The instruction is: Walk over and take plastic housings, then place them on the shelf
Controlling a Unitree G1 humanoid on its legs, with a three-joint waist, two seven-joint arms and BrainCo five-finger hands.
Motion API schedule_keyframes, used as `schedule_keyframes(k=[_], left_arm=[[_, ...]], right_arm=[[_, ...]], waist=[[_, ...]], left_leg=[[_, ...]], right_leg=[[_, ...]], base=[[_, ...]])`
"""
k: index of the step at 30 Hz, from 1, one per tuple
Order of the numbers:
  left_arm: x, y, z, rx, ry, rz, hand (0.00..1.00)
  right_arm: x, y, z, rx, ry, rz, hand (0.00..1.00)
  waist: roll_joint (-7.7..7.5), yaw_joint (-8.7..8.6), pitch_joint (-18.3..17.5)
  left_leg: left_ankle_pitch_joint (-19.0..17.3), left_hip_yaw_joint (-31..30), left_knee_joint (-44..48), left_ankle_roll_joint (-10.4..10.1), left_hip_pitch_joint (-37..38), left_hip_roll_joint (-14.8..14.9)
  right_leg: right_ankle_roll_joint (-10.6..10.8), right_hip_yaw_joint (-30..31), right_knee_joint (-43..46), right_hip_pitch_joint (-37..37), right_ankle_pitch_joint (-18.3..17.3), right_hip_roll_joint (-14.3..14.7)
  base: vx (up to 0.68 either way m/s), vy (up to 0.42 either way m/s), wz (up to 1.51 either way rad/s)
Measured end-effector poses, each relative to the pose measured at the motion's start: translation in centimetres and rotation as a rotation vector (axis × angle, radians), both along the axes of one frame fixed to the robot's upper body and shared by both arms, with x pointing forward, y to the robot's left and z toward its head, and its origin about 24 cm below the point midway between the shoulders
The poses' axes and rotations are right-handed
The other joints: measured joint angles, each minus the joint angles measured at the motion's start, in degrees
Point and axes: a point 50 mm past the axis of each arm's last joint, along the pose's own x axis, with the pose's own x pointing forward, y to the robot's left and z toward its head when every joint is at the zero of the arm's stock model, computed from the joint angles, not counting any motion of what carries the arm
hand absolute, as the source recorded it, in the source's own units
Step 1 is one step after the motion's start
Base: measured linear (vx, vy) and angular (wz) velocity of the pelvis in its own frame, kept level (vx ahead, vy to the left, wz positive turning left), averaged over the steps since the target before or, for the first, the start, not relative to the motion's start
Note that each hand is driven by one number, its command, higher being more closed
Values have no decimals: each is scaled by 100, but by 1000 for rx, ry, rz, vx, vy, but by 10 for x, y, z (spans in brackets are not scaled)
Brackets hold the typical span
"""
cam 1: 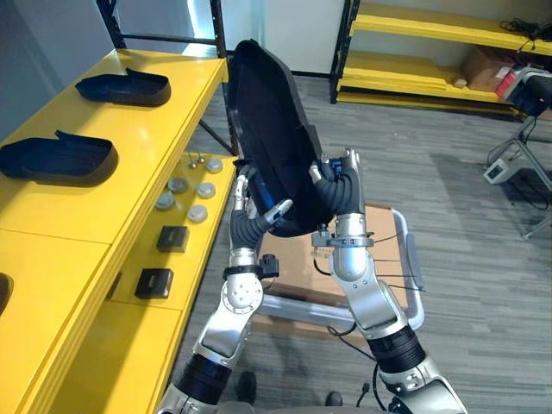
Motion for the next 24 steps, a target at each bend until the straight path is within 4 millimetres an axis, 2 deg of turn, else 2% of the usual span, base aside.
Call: schedule_keyframes(k=[8, 14, 21, 24], left_arm=[[-3, 4, -10, -12, 50, -31, 0], [-5, -1, -13, -52, 75, -98, 0], [-13, -7, -11, -98, 75, -140, 0], [-21, -13, -3, -125, 31, -211, 0]], right_arm=[[13, -10, -22, 5, 115, -36, 100], [21, -22, -37, 35, 195, -77, 100], [26, -31, -48, 58, 253, -122, 100], [29, -35, -62, 43, 319, -146, 100]], waist=[[-8, 1, -15], [-9, 10, -16], [-12, 7, -18], [-15, 21, -20]], left_leg=[[5, -48, 5, 2, -1, -6], [42, -173, 3, -8, -10, -12], [53, -193, -27, -14, -40, -10], [53, -199, -22, -14, -46, -11]], right_leg=[[4, -29, 18, 11, 0, -2], [-18, -168, 29, 71, -26, -2], [-36, -181, 21, 59, -36, 0], [-36, -189, 10, 60, -36, 1]], base=[[1, -2, 2], [-14, -3, 11], [-27, 0, 1], [0, 0, 0]])
